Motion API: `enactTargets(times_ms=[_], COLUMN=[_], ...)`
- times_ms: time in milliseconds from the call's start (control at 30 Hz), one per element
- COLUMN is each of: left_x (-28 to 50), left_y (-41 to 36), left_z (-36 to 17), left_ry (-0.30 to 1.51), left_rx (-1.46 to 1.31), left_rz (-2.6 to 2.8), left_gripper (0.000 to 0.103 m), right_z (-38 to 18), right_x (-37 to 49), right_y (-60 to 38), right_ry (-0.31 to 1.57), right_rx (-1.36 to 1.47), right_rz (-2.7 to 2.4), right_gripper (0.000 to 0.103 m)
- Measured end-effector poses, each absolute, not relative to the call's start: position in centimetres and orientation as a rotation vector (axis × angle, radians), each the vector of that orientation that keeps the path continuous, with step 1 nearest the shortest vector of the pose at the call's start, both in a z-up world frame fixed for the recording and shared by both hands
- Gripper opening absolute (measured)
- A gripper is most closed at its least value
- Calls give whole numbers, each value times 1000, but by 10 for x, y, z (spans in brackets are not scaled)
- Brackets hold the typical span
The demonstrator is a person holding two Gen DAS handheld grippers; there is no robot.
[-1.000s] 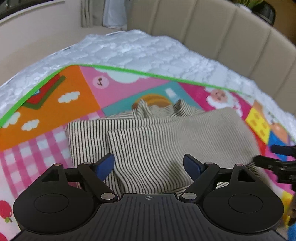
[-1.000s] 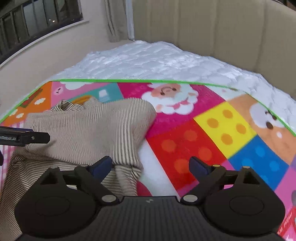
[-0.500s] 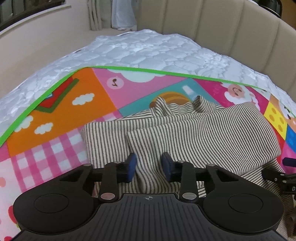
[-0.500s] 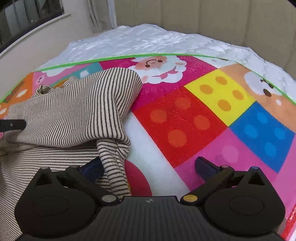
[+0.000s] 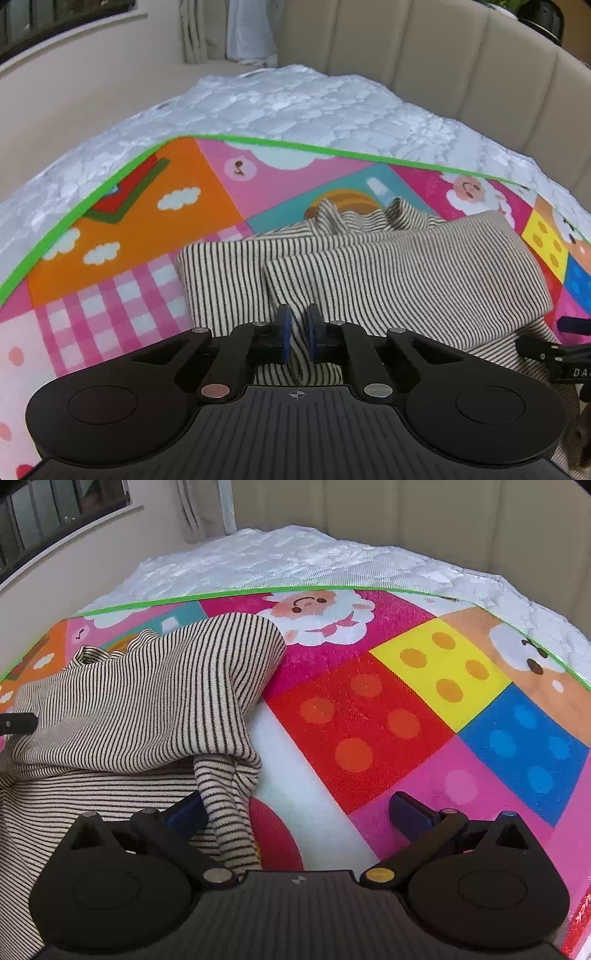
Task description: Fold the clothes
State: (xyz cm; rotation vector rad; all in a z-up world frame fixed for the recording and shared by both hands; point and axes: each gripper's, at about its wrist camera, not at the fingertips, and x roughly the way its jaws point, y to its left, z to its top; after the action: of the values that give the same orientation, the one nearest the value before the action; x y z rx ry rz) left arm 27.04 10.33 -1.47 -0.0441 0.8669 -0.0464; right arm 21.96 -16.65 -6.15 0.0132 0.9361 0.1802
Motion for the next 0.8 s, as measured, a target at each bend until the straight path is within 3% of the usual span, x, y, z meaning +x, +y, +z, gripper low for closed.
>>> enactTargets(times_ms=[500,800], left_x=[256,257], left_y=[129,148], left_z=[14,-1], left_ry=[783,857], left_rx=[-30,-50], left_rz=[7,69], left_gripper=[9,11], right_z=[-56,-40], right_x=[218,211], right_y=[-158,-141], right_ry=[926,892], right_rx=[-30,-60], right_rz=[177,240], right_gripper=[103,103])
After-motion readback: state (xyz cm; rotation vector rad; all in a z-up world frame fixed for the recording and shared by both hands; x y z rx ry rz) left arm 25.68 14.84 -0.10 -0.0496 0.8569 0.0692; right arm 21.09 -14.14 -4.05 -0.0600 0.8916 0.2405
